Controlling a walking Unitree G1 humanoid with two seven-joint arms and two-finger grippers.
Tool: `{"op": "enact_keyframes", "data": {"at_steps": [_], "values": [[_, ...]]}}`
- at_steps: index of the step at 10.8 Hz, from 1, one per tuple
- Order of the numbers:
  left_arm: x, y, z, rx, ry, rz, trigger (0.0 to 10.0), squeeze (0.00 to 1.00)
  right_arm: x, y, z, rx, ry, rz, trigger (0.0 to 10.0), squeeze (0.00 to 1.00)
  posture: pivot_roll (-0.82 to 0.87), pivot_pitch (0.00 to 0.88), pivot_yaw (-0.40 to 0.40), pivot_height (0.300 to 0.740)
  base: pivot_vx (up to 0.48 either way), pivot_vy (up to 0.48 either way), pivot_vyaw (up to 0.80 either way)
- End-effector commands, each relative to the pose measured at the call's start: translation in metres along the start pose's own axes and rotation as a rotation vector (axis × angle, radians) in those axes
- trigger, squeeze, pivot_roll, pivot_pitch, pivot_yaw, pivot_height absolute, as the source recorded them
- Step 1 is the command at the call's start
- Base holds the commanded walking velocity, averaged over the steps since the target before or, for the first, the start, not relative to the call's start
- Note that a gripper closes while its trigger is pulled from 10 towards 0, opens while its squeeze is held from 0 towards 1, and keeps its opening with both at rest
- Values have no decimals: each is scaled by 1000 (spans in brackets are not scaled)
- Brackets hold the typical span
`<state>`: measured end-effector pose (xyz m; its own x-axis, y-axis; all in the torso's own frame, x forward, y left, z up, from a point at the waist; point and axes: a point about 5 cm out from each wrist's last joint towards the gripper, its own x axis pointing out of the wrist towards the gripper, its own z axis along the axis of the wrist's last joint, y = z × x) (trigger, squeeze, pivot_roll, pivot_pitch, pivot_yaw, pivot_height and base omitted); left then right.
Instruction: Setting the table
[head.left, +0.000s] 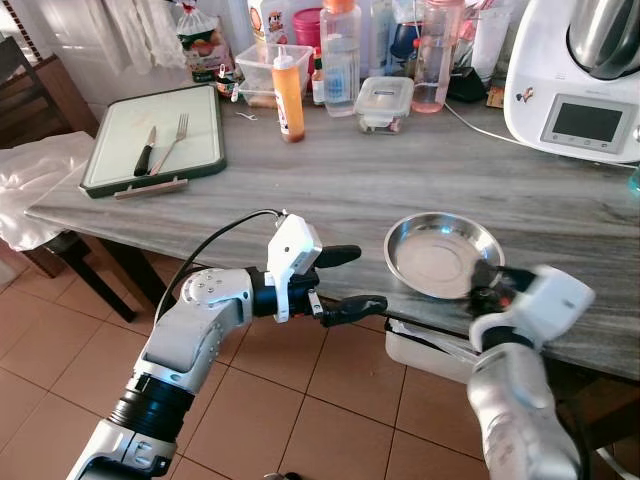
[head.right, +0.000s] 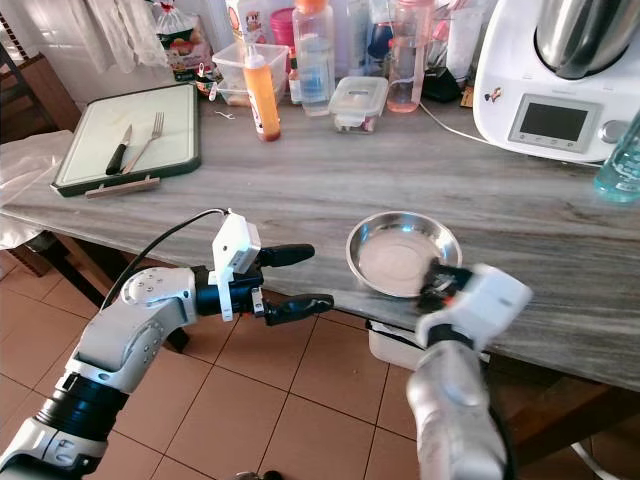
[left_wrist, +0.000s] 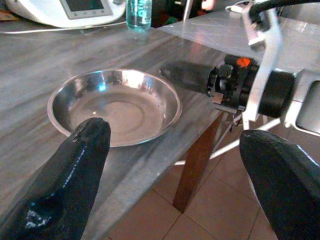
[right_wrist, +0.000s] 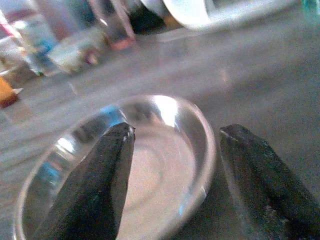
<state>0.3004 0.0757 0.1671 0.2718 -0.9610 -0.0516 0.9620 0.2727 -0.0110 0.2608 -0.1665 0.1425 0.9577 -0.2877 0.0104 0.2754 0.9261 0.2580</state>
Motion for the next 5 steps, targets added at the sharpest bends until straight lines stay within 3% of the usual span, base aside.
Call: {"op": "enact_keyframes", "data": {"at_steps": [1, 3, 5], "values": [[-1, 3, 4, 16, -3, 17, 10000, 0, -4, 9, 16, -115, -109, 54, 10000, 1000, -48, 71, 100, 740, 0, 0, 0], [0, 2, 5, 16, -5, 16, 10000, 0, -9, 16, 35, -290, -244, 93, 10000, 1000, -52, 72, 101, 740, 0, 0, 0], [0, 5, 8, 36, -39, 68, 10000, 0, -18, 11, 46, -416, -311, 87, 10000, 1000, -57, 78, 89, 740, 0, 0, 0]]}}
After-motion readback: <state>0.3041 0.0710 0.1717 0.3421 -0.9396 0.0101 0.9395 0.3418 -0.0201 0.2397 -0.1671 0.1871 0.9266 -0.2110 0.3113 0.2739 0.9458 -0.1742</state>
